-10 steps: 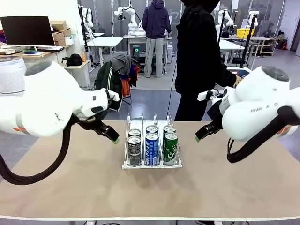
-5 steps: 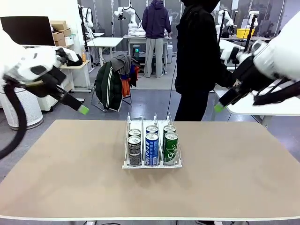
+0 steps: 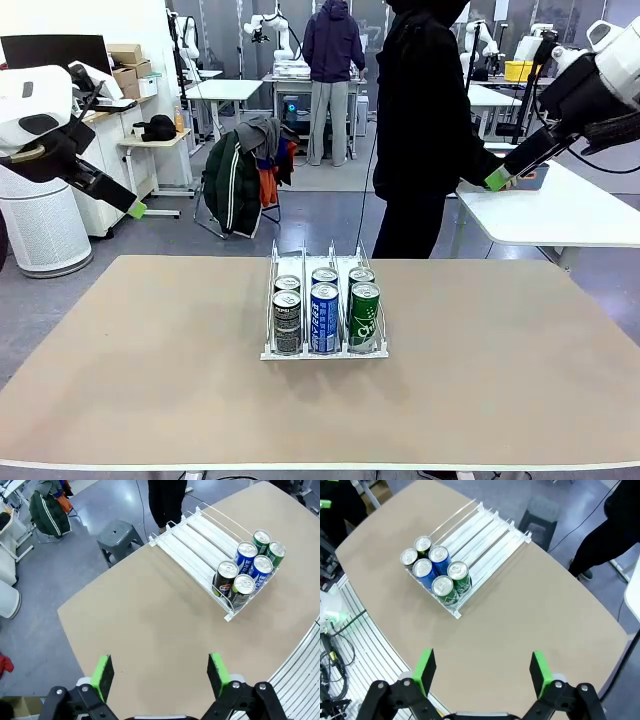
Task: Fill the beverage cans into the dispenser.
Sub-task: Pick up the Ionic drink handed by the human.
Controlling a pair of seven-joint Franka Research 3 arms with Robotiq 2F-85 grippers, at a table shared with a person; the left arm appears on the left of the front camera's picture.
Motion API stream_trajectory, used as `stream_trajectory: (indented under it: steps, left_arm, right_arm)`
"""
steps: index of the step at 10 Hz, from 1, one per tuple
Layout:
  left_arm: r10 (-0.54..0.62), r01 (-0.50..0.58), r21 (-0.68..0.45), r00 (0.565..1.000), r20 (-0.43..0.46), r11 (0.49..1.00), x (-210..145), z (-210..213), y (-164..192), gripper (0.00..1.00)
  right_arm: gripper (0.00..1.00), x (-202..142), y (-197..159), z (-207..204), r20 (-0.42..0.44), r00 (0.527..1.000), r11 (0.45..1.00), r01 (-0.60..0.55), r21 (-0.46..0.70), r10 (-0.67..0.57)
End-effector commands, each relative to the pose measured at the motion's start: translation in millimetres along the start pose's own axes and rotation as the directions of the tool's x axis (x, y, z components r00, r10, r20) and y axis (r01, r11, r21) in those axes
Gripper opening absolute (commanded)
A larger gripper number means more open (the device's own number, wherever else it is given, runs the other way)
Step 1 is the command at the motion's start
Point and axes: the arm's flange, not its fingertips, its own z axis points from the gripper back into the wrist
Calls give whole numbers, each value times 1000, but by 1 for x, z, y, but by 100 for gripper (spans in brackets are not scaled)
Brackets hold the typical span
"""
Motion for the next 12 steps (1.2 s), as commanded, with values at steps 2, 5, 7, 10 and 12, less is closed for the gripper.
stream_trajectory:
  steps: [2,5,7,10,12]
  left_arm:
    - [-45,46,-58,999,15,997,1,-3,-5,100]
    - [-45,46,-58,999,15,997,1,-3,-5,100]
    - [-45,46,-58,999,15,997,1,-3,-5,100]
    - [-45,46,-58,999,15,997,1,-3,-5,100]
    - [-45,46,-58,999,15,997,1,-3,-5,100]
  right_arm:
    - [100,3,5,8,-16,1000,1000,-4,-1,3]
    - [100,2,3,3,-7,1000,1000,-8,-6,8]
    - [100,15,-23,45,78,986,979,-157,131,148]
    - [100,49,-49,91,137,979,977,-170,130,152]
    - [100,70,-63,119,177,967,967,-209,148,182]
